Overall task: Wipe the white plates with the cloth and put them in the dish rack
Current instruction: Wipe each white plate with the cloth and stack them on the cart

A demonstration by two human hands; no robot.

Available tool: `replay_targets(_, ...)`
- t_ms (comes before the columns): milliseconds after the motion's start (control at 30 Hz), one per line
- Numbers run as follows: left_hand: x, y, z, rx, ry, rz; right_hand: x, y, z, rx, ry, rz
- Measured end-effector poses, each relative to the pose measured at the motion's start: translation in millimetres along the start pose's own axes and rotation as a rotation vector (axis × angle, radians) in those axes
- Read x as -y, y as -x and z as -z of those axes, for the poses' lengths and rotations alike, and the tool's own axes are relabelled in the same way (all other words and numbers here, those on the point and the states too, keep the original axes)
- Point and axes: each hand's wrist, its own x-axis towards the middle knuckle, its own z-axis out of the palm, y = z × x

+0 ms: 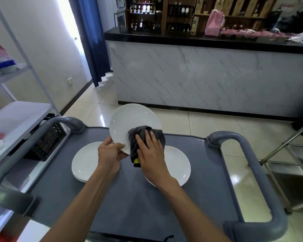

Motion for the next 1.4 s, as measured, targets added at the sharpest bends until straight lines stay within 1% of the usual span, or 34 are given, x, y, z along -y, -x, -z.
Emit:
replay_targets(200, -3, 3, 5, 0.008, -0.024, -0.009, 7, 9, -3, -0.023, -0.075, 0.057)
replay_targets(300, -7, 5, 8, 0.015, -0.014, -0.033, -4, 10, 3, -0.059, -0.04, 0.082)
replay_targets(400, -10, 7, 8, 0.022, -0.033, -0.049, -18, 7, 8, -0.12, 0.025, 0.051)
replay_targets(733, -18, 10, 2, 0.173, -0.153, -0.063, -40, -33, 44, -0.248, 0.026, 0.004)
replay_targets(967, -25, 4, 2, 0.257, -0.271, -0.061, -42, -54, 58, -0.227, 0.032, -0.035)
replay_targets(1133, -28, 1, 3, 0.308, -0.362, -0.076, -34, -62, 65, -0.213, 0.058, 0.029)
replay_targets(1400, -36, -7, 10, 0.368, -0.445, -0.082, -21, -71, 64, -0.175, 0.1, 0.103)
